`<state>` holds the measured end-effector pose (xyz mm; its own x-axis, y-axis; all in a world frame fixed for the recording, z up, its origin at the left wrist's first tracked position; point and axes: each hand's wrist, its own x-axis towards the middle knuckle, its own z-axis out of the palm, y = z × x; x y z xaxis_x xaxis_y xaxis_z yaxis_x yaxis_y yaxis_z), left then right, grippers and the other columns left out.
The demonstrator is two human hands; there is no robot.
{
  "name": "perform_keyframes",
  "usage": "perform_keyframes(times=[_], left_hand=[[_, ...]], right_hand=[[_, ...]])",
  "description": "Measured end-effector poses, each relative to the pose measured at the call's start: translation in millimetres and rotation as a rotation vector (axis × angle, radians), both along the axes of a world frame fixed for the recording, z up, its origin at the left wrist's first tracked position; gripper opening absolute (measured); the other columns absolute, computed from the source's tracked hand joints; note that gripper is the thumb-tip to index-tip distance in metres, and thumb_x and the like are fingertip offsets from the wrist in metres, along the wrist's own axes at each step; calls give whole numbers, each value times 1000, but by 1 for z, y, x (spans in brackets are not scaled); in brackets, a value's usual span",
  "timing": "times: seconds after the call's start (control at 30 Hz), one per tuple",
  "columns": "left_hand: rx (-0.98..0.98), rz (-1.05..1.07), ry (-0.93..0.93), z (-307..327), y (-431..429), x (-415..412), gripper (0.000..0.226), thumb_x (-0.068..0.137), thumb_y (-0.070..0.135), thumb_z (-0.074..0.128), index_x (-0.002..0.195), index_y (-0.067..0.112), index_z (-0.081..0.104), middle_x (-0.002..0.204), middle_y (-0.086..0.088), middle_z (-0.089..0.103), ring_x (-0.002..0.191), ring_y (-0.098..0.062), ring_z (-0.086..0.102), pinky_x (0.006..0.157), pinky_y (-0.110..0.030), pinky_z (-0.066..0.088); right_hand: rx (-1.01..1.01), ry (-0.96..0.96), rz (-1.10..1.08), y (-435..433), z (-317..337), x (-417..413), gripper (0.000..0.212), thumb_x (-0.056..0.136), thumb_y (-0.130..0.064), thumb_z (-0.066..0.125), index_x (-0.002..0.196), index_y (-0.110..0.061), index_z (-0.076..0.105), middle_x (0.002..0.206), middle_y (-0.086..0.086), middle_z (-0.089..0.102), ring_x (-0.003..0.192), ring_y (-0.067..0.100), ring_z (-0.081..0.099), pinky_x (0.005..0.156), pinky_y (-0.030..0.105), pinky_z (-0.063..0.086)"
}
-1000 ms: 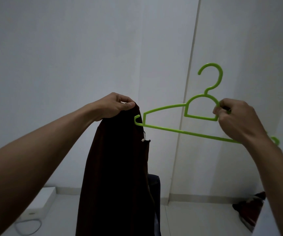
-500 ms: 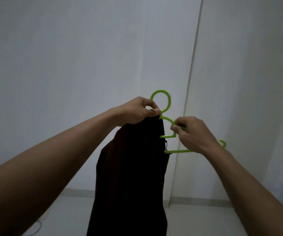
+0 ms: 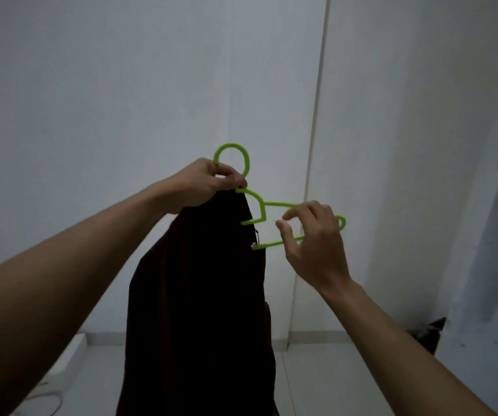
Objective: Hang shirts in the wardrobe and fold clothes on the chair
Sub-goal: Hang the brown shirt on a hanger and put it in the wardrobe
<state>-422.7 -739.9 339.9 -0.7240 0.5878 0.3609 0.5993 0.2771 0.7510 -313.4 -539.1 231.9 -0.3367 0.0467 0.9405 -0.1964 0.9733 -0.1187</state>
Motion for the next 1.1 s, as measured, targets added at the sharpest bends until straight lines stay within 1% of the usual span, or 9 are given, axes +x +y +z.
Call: perform_keyframes(times=[0.07, 0.17, 0.33, 0.43, 0.53, 0.67, 0.83, 1.0, 1.1], left_hand=[[53, 1, -24, 6, -9, -2, 21, 96, 31, 64, 98, 17, 78, 91, 2, 76, 82, -7, 66, 77, -21, 53], [88, -25, -73, 15, -18, -1, 22, 97, 30, 62, 100, 15, 78, 94, 0, 75, 84, -9, 68, 77, -20, 56], [112, -65, -135, 28, -27, -1, 24, 94, 32, 62, 98, 15, 78, 97, -3, 76, 85, -12, 69, 78, -22, 57], [101, -54, -146, 31, -36, -2, 24, 93, 34, 63, 98, 16, 78, 99, -3, 75, 88, -13, 69, 80, -24, 57], [88, -17, -158, 34, -51, -7, 25, 88, 37, 66, 96, 17, 79, 102, -5, 75, 90, -16, 69, 85, -29, 57], [59, 45, -100, 39, -71, -12, 26, 86, 37, 67, 95, 17, 79, 99, -3, 76, 85, -13, 70, 73, -23, 59], [-85, 111, 32, 34, -78, -18, 19, 94, 29, 65, 87, 18, 80, 89, 0, 78, 89, -14, 69, 81, -28, 51], [-89, 90, 41, 33, -75, -21, 19, 93, 28, 67, 86, 17, 81, 95, -8, 77, 95, -23, 69, 94, -39, 51], [-85, 80, 46, 35, -72, -20, 19, 93, 26, 68, 85, 16, 81, 96, -10, 77, 96, -27, 69, 97, -44, 51]], right_hand=[[20, 68, -7, -2, -16, 4, 7, 88, -18, 66, 87, -13, 63, 87, 0, 58, 85, 20, 53, 75, 38, 44], [-272, -281, 196, -7, -26, -2, 4, 94, -15, 59, 96, -18, 62, 86, -5, 58, 75, 12, 55, 69, 34, 47], [-614, -785, 561, -14, -16, -21, 66, 99, -5, 54, 150, -44, 39, 121, 7, 54, 81, 8, 61, 70, 18, 47], [-573, -917, 623, -9, -9, -31, 54, 88, -17, 60, 138, -36, 55, 127, 5, 53, 90, 13, 61, 73, 23, 47], [-566, -1029, 615, 1, -7, -32, 14, 91, -23, 66, 103, -29, 71, 116, 7, 64, 96, 13, 61, 75, 29, 46], [-389, -1010, 425, 22, -12, -26, 14, 99, -28, 63, 94, -21, 74, 102, 12, 71, 86, 14, 63, 73, 31, 51], [-488, -757, 346, 42, 5, -18, 10, 88, -15, 75, 84, -22, 80, 75, -4, 76, 73, 7, 67, 81, 40, 55], [-510, -547, 230, 50, 26, -11, 14, 85, -15, 79, 97, -22, 82, 82, -11, 78, 87, 5, 72, 86, 30, 54], [-470, -506, 181, 51, 33, -8, 16, 85, -17, 79, 100, -22, 82, 84, -12, 77, 86, 2, 71, 76, 21, 50]])
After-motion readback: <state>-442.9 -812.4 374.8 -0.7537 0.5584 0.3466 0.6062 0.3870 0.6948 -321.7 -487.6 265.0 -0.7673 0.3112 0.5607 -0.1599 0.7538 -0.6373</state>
